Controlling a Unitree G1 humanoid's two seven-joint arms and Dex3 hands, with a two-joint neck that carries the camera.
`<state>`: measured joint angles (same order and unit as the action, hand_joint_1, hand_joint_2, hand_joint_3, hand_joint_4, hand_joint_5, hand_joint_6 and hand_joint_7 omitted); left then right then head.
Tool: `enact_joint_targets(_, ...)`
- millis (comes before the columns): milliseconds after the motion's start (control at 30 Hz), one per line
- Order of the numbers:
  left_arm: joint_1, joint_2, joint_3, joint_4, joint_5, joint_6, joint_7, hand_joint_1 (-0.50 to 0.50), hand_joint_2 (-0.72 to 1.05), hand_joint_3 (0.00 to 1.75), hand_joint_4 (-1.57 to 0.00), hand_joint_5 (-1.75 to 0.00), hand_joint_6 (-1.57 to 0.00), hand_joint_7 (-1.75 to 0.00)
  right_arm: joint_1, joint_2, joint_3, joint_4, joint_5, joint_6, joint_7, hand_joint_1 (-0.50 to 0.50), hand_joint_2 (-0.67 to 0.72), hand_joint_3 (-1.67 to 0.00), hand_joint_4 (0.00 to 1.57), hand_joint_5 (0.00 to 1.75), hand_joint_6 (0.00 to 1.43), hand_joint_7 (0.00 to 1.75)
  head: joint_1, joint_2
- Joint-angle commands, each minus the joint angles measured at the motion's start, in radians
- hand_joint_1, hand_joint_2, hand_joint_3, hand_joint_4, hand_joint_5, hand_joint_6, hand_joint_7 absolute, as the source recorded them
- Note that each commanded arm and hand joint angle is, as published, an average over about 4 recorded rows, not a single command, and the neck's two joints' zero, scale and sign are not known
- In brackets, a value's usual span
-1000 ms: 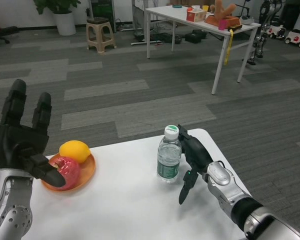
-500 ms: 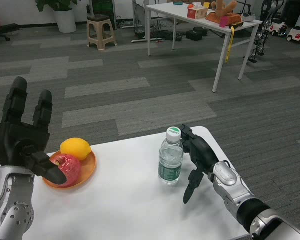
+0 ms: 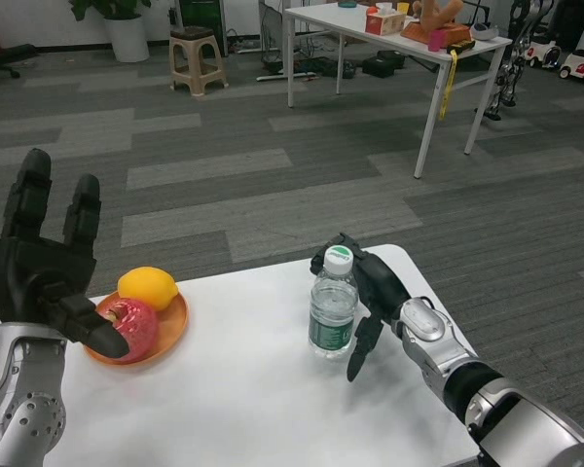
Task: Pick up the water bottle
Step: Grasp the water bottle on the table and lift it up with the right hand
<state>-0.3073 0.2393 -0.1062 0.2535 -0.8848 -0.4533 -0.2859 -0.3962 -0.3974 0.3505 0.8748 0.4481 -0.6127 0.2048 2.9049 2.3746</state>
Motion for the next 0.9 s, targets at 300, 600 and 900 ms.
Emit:
enact_joint_targets(300,0.007,0.001,0.006,-0.005,0.001,-0.002,-0.003,-0.49,-0.72,0.09,0.00,0.00,0.00,0.00,-0.046,0.003,0.056,0.017,0.004,0.003,0.004,-0.46,0.47,0.00,0.00,0.68,0.00,1.54,0.001,-0.003)
enact_joint_targets(600,0.009,0.001,0.006,-0.006,0.000,-0.002,-0.003,-0.50,-0.72,0.09,0.00,0.00,0.00,0.00,-0.025,0.009,0.054,-0.043,0.006,0.002,0.015,-0.46,0.47,0.00,0.00,0.51,0.00,1.48,-0.002,-0.016)
enact_joint_targets(900,0.010,0.001,0.006,-0.006,0.000,-0.002,-0.003,-0.48,-0.72,0.04,0.00,0.00,0.00,0.00,0.017,-0.001,0.014,-0.075,0.006,0.002,0.038,-0.44,0.47,0.00,0.00,0.39,0.00,1.54,-0.004,-0.032)
